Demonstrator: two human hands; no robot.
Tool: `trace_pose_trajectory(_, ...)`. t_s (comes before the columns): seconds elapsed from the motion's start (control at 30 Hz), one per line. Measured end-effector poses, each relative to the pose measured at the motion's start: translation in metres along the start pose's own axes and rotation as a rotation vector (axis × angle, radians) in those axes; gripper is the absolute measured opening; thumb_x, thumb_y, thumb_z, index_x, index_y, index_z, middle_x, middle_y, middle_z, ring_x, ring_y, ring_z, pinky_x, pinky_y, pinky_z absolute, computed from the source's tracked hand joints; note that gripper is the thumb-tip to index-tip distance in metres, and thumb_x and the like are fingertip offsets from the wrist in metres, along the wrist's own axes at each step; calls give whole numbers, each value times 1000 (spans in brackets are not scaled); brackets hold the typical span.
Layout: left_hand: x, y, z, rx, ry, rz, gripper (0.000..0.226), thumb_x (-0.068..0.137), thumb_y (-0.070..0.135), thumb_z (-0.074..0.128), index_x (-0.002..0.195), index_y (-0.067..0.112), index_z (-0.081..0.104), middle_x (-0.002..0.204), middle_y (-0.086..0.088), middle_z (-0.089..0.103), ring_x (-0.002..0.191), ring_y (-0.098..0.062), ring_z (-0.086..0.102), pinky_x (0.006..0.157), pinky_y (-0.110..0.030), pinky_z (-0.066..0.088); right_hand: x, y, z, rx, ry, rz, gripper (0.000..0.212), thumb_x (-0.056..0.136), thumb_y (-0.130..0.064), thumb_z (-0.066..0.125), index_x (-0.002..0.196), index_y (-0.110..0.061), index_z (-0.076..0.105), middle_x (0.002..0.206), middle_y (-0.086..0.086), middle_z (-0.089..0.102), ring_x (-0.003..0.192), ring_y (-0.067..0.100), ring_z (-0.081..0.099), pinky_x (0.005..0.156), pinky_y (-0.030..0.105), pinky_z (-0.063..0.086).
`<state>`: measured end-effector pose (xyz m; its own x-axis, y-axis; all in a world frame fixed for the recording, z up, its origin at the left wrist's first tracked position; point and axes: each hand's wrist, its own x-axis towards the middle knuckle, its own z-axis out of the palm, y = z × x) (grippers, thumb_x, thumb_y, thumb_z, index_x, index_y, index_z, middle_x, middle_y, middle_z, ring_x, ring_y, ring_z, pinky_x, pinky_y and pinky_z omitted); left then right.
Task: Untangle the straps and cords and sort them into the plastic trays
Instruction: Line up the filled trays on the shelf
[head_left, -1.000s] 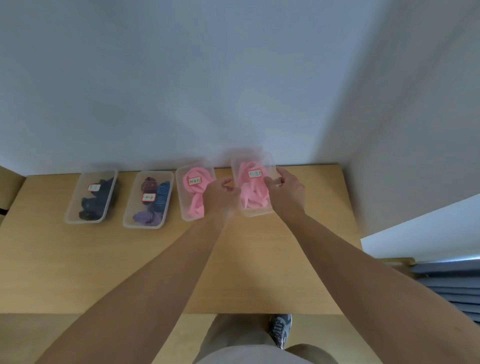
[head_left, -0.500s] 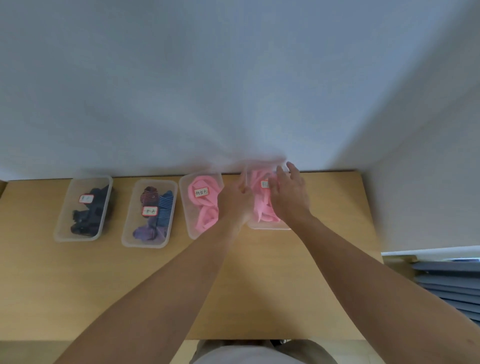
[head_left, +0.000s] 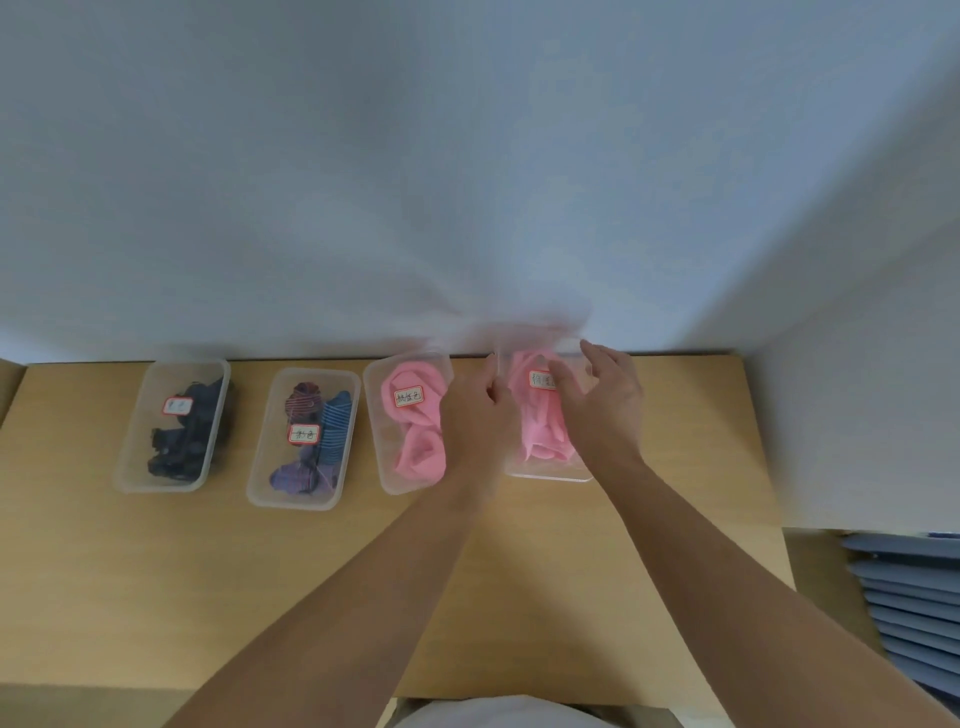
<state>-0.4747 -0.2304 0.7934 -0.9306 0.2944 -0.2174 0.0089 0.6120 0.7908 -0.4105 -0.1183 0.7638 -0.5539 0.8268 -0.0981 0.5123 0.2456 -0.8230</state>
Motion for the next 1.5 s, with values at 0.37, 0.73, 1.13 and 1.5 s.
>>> trace_pose_trajectory(0.37, 13, 2, 27, 12, 34, -32, 26, 101, 21, 49, 104, 11, 73, 58, 5, 45, 49, -11, 40, 46, -19, 28, 34, 2, -11, -159, -174, 43, 74, 83, -53, 73, 141, -12, 55, 144, 1, 52, 125, 18, 56, 103, 30, 42)
trace_pose_trajectory(0.73, 35, -14, 20, 254, -87, -110, 24, 103, 21, 49, 116, 18, 68, 63, 8, 51, 56, -15, 49, 43, -22, 24, 23, 1, 10, -386, -212, -65, 64, 96, -53, 56, 147, -16, 47, 154, -2, 40, 130, 22, 52, 98, 34, 45)
trace_pose_trajectory(1.13, 52, -16, 18, 192, -183, -100, 24, 98, 16, 51, 107, 18, 72, 104, -11, 75, 97, -35, 68, 78, -36, 49, 3, 19, 1, -516, -185, -159, 63, 93, -61, 55, 136, -15, 55, 144, 1, 46, 114, 26, 61, 81, 36, 53)
trace_pose_trajectory(1.5, 35, -31, 30, 365, -237, 78, 34, 110, 29, 37, 128, 17, 63, 101, -4, 65, 79, -18, 58, 72, -32, 44, -8, 41, 4, -634, -240, -423, 58, 102, -54, 29, 151, -24, 40, 166, 6, 23, 147, 31, 33, 96, 50, 48)
